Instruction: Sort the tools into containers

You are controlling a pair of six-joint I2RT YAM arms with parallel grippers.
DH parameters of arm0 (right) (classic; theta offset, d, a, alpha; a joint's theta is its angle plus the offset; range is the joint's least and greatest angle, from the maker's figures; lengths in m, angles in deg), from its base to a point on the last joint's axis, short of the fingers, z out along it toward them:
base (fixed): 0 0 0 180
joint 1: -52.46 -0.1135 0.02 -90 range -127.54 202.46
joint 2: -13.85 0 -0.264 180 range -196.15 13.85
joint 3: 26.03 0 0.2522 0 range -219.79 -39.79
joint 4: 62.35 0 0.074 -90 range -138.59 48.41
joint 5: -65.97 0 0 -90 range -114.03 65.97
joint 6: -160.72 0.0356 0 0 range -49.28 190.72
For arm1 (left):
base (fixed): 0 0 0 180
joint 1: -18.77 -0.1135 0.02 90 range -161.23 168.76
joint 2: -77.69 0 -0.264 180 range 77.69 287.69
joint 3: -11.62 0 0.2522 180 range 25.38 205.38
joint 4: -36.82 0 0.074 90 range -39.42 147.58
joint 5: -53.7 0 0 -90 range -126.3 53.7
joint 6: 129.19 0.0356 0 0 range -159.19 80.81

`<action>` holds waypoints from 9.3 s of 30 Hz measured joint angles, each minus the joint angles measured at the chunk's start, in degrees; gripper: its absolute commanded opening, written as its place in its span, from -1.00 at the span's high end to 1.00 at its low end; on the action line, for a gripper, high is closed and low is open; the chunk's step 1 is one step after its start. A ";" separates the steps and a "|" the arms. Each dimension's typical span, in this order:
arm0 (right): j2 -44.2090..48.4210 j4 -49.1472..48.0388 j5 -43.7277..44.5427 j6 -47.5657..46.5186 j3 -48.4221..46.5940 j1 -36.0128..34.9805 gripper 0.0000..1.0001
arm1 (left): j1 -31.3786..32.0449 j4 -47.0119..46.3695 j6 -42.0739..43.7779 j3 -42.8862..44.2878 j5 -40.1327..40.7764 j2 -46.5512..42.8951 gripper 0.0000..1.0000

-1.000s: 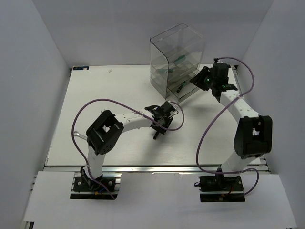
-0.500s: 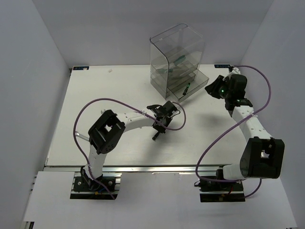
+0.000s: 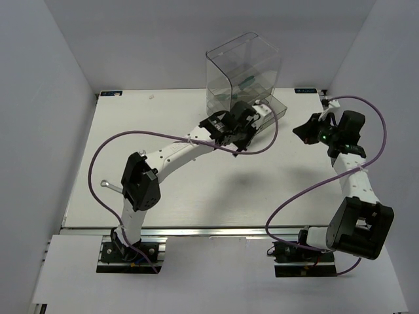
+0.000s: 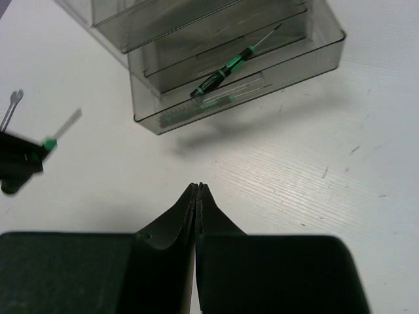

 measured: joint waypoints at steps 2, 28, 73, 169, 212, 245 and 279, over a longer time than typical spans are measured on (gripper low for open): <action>0.04 0.35 -2.19 -1.42 0.74 -0.09 1.00 | -0.22 -0.04 2.23 6.49 -0.15 1.68 1.00; 1.92 7.65 -11.02 -9.29 5.49 -0.07 1.00 | -4.20 -30.42 18.40 21.14 8.48 26.60 -0.34; -43.63 6.47 26.91 24.28 -32.24 -17.20 0.19 | -28.06 -8.22 -34.21 -51.19 6.60 -44.78 -0.63; -21.40 1.40 -3.89 -10.38 -5.84 -9.33 0.69 | -33.57 4.74 -34.93 -47.76 17.59 -27.63 -0.25; -12.28 21.81 -17.81 -39.10 -1.40 -8.85 0.24 | -46.69 -11.85 -16.55 -48.63 0.13 -15.96 1.00; -5.79 13.62 -15.69 -29.57 0.15 -0.83 0.24 | -9.22 -2.32 -7.21 -31.52 -10.45 -19.30 1.00; -4.31 13.79 -19.80 -30.91 2.43 8.07 0.27 | -6.10 -20.20 12.39 24.61 0.26 23.96 1.00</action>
